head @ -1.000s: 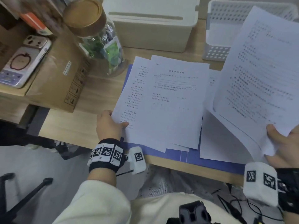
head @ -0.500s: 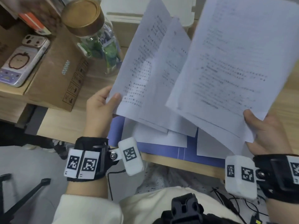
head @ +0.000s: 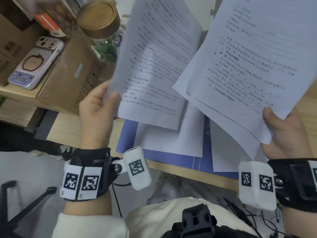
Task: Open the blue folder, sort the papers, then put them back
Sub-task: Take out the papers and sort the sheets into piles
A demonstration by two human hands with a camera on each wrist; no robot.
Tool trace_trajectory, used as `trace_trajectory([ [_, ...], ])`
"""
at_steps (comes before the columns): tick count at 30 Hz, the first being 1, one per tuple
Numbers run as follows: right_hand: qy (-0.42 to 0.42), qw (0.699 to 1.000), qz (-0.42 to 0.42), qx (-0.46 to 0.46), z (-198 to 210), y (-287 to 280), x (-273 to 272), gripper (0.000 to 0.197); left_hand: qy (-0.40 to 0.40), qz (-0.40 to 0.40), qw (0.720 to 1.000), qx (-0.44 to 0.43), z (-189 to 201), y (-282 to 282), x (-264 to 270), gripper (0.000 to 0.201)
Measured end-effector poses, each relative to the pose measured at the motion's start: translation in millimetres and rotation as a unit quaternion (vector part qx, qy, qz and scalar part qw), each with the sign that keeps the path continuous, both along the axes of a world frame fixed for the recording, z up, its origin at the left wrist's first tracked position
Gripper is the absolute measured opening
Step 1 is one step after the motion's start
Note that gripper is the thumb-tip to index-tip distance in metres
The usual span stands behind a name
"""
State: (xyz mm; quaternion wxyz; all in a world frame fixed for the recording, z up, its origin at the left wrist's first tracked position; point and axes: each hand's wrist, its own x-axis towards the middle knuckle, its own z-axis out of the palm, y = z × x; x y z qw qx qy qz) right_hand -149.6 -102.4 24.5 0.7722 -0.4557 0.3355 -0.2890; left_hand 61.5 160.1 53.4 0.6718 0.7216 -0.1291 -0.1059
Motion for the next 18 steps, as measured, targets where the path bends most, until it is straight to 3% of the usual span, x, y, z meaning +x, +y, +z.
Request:
trace_trajectory([
  [3, -0.023, 1.000, 0.001, -0.005, 6, -1, -2, 0.050, -0.025, 0.022, 0.998, -0.058, 13, 4, 2, 0.031],
  [8, -0.022, 1.000, 0.013, -0.008, 19, 3, 1, 0.037, 0.033, -0.097, 0.985, -0.137, 26, -41, -17, 0.029],
  [12, -0.028, 1.000, -0.011, 0.006, 24, -4, -15, 0.041, 0.118, -0.167, 0.968, -0.148, 22, -90, -47, 0.028],
  [14, -0.035, 0.999, -0.021, 0.006, 24, -9, -28, 0.034, 0.147, -0.208, 0.957, -0.136, 20, -108, -58, 0.033],
  [18, 0.006, 0.997, -0.063, -0.043, 17, -20, -54, 0.033, 0.208, -0.261, 0.936, -0.115, 17, -135, -80, 0.027],
])
